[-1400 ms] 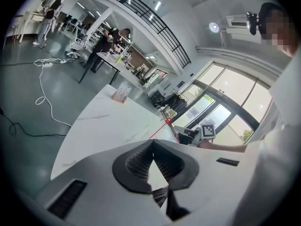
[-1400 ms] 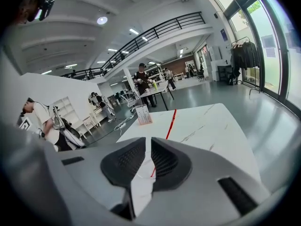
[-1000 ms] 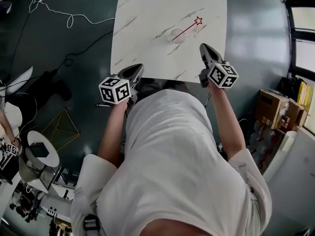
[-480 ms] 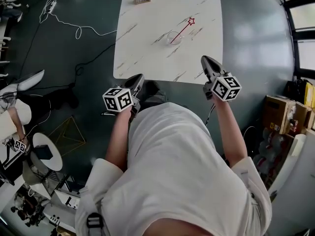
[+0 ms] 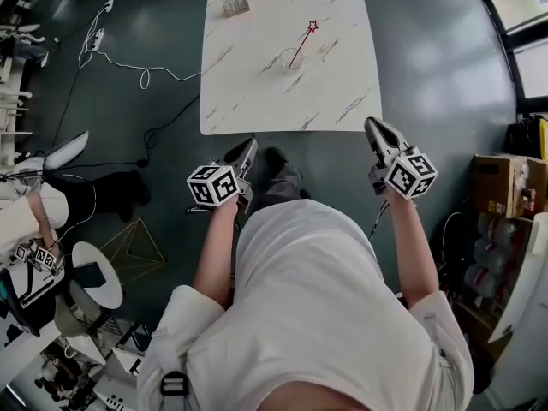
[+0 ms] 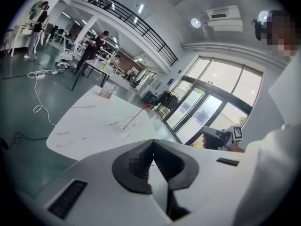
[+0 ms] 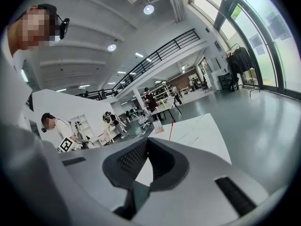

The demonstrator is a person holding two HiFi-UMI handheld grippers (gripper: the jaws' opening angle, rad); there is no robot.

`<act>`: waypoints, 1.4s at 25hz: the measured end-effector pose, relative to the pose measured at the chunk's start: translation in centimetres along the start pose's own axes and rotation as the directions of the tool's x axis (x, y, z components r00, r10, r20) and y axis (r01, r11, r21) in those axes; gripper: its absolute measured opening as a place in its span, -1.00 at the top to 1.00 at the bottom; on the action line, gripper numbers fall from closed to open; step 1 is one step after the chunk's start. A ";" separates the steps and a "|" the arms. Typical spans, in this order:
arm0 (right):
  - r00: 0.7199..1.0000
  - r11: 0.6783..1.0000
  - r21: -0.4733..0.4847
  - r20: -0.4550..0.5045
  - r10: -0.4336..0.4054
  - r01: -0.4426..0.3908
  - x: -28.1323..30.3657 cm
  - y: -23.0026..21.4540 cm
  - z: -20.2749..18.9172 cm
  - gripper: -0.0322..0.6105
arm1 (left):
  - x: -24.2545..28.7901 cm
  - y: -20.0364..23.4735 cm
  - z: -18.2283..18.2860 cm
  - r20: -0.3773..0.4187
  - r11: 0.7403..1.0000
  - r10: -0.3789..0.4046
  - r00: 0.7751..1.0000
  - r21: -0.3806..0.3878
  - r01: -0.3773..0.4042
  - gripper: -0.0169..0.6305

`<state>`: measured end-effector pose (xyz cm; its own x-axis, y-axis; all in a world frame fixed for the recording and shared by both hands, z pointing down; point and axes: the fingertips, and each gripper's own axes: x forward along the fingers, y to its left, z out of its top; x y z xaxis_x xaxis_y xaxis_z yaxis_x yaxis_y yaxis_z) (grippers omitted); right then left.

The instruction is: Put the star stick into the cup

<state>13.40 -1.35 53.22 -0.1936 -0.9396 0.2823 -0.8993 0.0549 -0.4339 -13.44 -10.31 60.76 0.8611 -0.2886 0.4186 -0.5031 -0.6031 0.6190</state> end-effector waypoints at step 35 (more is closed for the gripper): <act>0.994 0.993 -0.119 0.103 0.025 -0.013 -6.4 8.3 0.3 0.82 | -10.0 -3.5 0.4 0.035 0.994 -0.026 0.999 0.103 0.022 0.91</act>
<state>7.28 5.07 47.59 -0.1747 -0.9678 0.1814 -0.9372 0.1069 -0.3322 -20.23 -5.67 54.13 0.8758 -0.2991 0.3789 -0.4738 -0.6827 0.5563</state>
